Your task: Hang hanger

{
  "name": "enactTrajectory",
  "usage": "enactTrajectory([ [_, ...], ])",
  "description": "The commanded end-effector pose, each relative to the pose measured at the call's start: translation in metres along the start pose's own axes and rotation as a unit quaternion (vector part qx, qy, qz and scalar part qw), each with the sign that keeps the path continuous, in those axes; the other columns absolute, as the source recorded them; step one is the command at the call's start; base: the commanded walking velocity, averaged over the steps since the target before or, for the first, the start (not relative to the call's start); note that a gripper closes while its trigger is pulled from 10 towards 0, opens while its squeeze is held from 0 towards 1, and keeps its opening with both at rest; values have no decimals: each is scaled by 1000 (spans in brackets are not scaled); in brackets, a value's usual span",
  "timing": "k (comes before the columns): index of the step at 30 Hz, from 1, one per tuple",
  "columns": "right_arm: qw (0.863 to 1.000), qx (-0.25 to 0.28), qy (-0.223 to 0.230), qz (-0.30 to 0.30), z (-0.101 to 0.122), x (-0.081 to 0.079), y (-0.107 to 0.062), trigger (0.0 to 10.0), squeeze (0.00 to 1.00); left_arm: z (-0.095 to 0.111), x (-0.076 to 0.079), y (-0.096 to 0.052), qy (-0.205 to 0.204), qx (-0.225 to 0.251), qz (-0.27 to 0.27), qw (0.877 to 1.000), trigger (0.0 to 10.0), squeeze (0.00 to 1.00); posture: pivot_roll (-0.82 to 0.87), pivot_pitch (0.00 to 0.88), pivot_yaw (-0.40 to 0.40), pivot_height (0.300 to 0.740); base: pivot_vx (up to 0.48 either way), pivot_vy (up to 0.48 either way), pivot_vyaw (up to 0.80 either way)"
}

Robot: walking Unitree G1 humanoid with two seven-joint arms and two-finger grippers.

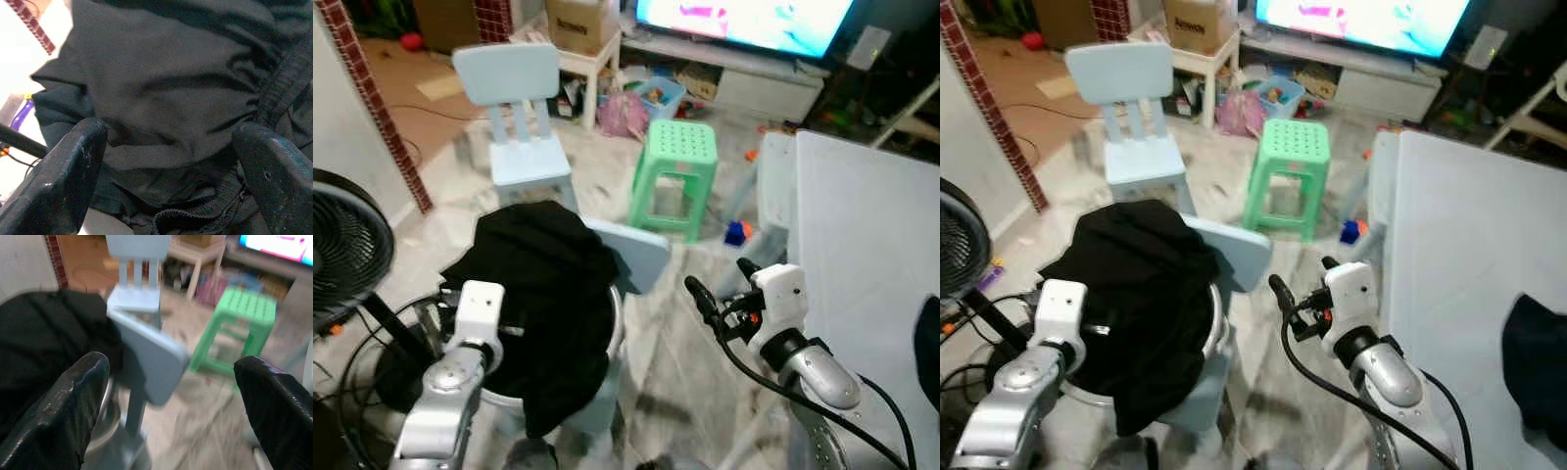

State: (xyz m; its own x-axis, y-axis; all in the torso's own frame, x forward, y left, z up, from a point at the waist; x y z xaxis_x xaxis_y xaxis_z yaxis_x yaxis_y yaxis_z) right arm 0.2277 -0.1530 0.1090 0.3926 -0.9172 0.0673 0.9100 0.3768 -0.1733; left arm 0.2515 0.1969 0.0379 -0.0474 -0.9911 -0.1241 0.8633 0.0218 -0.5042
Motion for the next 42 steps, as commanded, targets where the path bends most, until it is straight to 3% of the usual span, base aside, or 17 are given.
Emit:
enactTrajectory([
  [1,1000,-1,0,7,7,1,-7,10000,0,-1,2,3,7,-3,-10,1000,10000,0,-120,172,-145,740,0,0,0],
  [6,999,-35,-16,30,8,-3,-30,10000,0,-22,7,4,13,-29,-31,999,10000,0,-180,220,-181,740,0,0,0],
  [11,998,-50,-7,38,16,-2,-33,10000,0,-31,11,14,27,-30,-55,998,10000,0,-209,247,-203,740,0,0,0],
  [15,993,-58,26,99,22,-16,-39,10000,0,-32,8,24,51,-24,-61,997,10000,0,-224,261,-209,740,0,0,0],
  [16,990,-70,34,119,20,-21,-42,10000,0,-32,6,26,57,-25,-56,996,8745,0,-225,262,-209,740,0,0,0],
  [17,985,-88,45,145,17,-26,-48,10000,0,-33,0,30,65,-24,-46,997,2824,0,-231,264,-213,740,0,0,0],
  [18,981,-99,47,160,15,-28,-52,10000,0,-33,-4,32,69,-23,-38,997,1843,0,-231,264,-213,740,0,0,0],
  [19,981,-99,47,160,15,-28,-52,10000,0,-33,-4,32,69,-23,-38,997,1843,0,-231,264,-213,740,0,0,0],
  [20,976,-118,43,180,12,-30,-59,10000,0,-32,-11,37,84,-16,-23,996,0,0,-237,263,-218,740,0,0,0],
  [24,977,-119,40,174,14,-27,-56,10000,0,-29,-23,42,88,-3,5,996,0,0,-242,257,-220,740,0,0,0],
  [31,975,-117,45,185,16,-25,-51,10000,0,-25,-26,45,94,19,8,995,0,0,-226,237,-215,740,0,0,0],
  [42,976,-100,47,188,16,-25,-32,10000,0,3,-23,55,17,65,-7,998,0,0,-177,192,-191,740,0,0,0],
])
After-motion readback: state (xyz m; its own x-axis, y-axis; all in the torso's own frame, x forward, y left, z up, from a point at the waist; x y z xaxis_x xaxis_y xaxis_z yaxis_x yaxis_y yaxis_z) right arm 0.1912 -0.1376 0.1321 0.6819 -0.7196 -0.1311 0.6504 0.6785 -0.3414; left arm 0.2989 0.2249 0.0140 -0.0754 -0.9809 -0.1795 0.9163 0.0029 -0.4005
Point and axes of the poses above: a point about 5 cm out from each wrist's last joint towards the gripper, its own y axis pointing out of the wrist towards the gripper, its own z axis along the axis of the wrist's last joint, x = y × z, the point moved 2 cm from there along y, pointing out of the wrist towards the gripper, and after that the axes turned 3 degrees about -y, right-handed, at the moved point
